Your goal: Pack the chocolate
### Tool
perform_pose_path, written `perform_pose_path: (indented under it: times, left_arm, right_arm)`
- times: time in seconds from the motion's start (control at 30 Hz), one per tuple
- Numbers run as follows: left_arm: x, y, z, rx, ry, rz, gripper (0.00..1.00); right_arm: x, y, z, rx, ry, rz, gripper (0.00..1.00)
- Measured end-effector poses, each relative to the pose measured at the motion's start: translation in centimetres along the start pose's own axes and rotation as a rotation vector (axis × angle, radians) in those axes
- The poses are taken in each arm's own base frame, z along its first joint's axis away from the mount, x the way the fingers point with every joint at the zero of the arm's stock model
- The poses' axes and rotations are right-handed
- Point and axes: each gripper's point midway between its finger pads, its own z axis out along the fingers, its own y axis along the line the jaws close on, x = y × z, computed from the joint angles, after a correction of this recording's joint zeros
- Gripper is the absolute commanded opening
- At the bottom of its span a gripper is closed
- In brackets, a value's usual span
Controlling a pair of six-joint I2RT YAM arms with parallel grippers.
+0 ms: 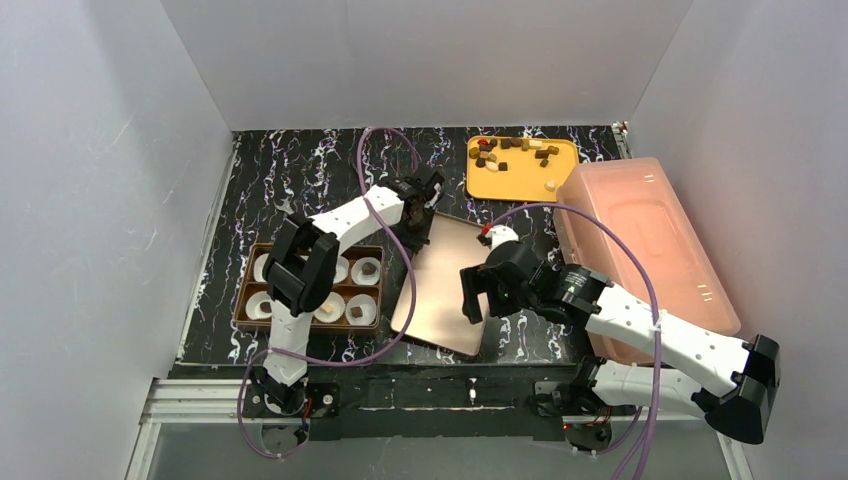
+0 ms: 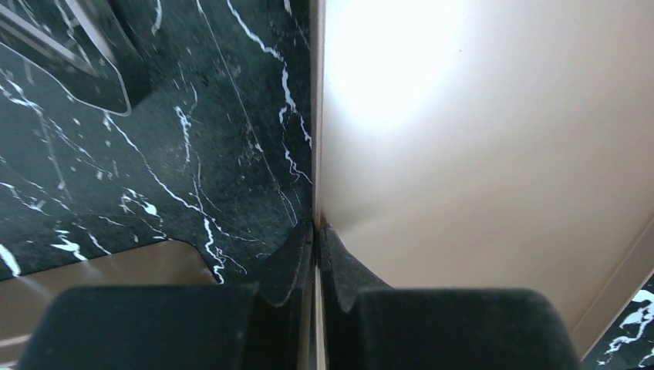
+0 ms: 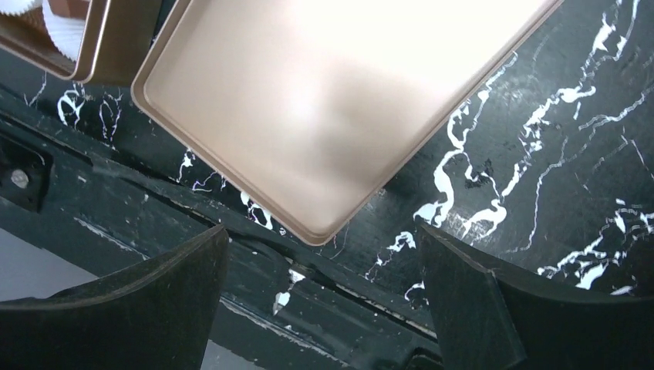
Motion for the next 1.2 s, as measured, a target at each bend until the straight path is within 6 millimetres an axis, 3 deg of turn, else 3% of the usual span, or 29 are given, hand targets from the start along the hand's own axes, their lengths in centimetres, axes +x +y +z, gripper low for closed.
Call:
perform_pose_path:
  times: [0.27, 0.57, 0.83, 1.2]
  left_arm:
    - [-2.4, -0.1, -3.1, 0.034, -0.01, 0.028, 0.0]
    - [-1.4, -0.7, -4.1, 0.074, 0.083, 0.053, 0.0]
    - [0.7, -0.7, -4.1, 0.087, 0.188, 0.052, 0.0]
    - [0.6, 0.2, -5.1, 0.125, 0.221, 0.012, 0.0]
  right_arm:
    - [1.5, 3.4, 0.5, -0.06, 0.001, -0.253, 0.98]
    - [2.7, 8.6, 1.7, -0.004, 0.003, -0.577, 0.98]
    - [5.1, 9.3, 4.2, 0.138, 0.043, -0.771, 0.98]
    - [6.7, 12.2, 5.3, 0.203, 0.023, -0.89, 0.98]
